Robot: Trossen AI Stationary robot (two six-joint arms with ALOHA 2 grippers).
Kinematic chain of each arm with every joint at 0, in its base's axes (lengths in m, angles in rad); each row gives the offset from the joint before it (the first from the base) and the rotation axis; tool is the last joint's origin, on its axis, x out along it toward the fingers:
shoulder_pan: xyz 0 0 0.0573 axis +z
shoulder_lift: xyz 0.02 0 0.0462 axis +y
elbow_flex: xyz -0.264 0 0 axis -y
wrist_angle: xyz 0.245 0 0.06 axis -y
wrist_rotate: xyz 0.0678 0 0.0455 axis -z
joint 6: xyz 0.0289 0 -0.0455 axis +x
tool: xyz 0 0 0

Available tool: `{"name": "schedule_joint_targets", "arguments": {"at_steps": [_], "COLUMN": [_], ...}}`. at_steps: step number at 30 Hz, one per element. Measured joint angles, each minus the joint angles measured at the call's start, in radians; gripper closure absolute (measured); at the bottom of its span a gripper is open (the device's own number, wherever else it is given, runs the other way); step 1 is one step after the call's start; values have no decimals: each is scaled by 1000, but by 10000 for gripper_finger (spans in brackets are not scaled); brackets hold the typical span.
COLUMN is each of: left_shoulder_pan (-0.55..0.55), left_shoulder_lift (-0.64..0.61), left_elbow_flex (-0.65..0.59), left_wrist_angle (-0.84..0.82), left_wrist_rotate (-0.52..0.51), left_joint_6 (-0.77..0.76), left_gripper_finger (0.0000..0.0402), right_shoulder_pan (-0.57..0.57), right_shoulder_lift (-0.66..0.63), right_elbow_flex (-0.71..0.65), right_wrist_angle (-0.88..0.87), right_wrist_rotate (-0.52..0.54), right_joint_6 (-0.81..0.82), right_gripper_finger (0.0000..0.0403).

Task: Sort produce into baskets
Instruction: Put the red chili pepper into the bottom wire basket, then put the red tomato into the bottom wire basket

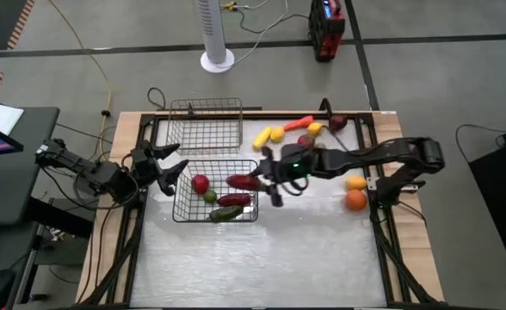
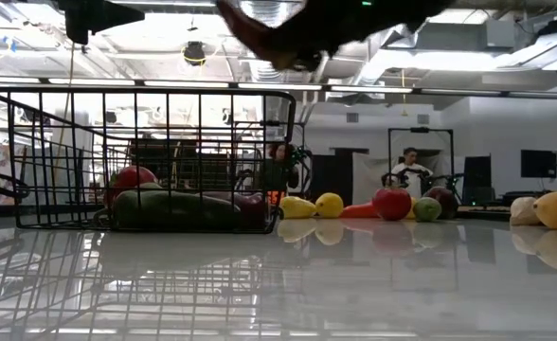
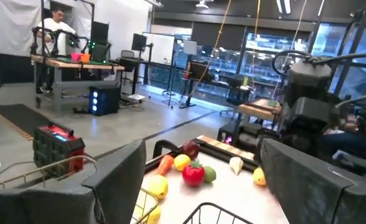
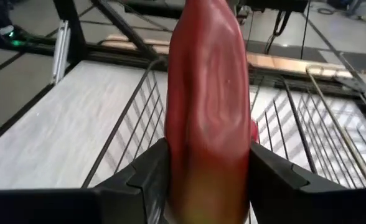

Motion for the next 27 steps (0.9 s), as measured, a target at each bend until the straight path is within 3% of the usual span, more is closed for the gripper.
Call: {"name": "schedule_joint_targets", "arguments": {"at_steps": [8, 15, 21, 27], "left_shoulder_pan": [0, 0, 0, 0], "left_shoulder_lift": [0, 2, 2, 7], "left_elbow_flex": [0, 0, -1, -1], "left_wrist_angle": [5, -14, -56, -72], "left_wrist_rotate": [96, 207, 224, 198], "left_joint_6": [-27, -36, -55, -63], "left_gripper_finger": [97, 97, 97, 97], "right_shoulder_pan": [8, 8, -41, -210], "right_shoulder_lift": [210, 240, 94, -50], "right_elbow_flex": [264, 376, 337, 92], "right_wrist_angle": [-190, -365, -521, -458], "right_wrist_rotate": [0, 71, 247, 283], "right_joint_6": [-3, -6, -56, -43], "right_gripper_finger": [149, 125, 124, 124]}}
